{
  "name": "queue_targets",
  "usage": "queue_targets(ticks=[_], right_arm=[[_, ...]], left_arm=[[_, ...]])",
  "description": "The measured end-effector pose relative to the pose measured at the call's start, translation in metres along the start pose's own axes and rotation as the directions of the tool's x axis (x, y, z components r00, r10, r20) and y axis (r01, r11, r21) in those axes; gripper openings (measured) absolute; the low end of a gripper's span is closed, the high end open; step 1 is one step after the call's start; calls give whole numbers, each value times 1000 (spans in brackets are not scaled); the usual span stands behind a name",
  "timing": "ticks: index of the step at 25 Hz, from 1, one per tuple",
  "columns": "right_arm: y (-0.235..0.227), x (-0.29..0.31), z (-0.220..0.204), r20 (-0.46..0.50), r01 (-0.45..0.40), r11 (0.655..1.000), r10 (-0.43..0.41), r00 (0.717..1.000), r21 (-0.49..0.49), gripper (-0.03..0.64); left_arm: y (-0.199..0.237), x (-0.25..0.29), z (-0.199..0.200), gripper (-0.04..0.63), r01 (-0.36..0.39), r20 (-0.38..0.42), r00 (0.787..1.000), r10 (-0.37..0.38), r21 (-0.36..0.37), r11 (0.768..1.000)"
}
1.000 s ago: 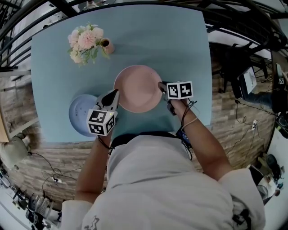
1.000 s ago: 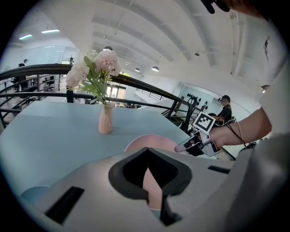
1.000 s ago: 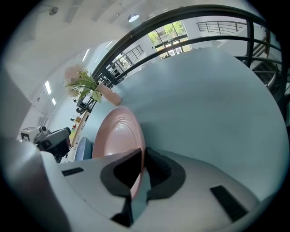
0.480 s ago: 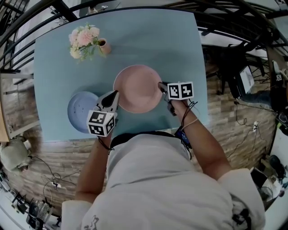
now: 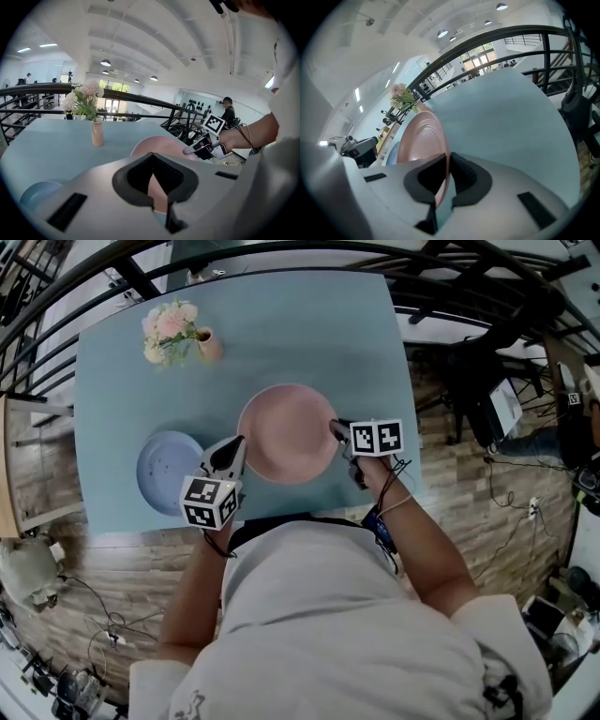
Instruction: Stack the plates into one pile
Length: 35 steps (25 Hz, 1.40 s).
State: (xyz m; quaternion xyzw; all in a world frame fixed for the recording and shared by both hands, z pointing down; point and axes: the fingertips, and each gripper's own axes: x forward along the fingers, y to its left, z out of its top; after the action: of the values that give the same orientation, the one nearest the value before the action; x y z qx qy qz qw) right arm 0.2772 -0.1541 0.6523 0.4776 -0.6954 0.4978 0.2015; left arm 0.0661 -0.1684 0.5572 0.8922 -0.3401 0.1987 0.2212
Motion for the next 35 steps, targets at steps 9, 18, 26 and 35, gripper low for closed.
queue_targets(ticks=[9, 18, 26, 35], right_arm=[[-10, -36, -11, 39, -10, 1000, 10, 999, -10, 26], [-2, -43, -17, 36, -50, 998, 52, 998, -41, 26], [35, -21, -17, -11, -104, 990, 104, 995, -99, 26], [97, 22, -22, -56, -135, 982, 129, 990, -134, 28]], left_arm=[[-35, -11, 5, 5, -16, 36, 999, 15, 28, 999], [-48, -34, -2, 5, -71, 54, 996, 70, 24, 997], [-27, -78, -11, 5, -161, 69, 985, 161, 0, 987], [24, -130, -37, 5, -210, 69, 975, 212, -37, 977]])
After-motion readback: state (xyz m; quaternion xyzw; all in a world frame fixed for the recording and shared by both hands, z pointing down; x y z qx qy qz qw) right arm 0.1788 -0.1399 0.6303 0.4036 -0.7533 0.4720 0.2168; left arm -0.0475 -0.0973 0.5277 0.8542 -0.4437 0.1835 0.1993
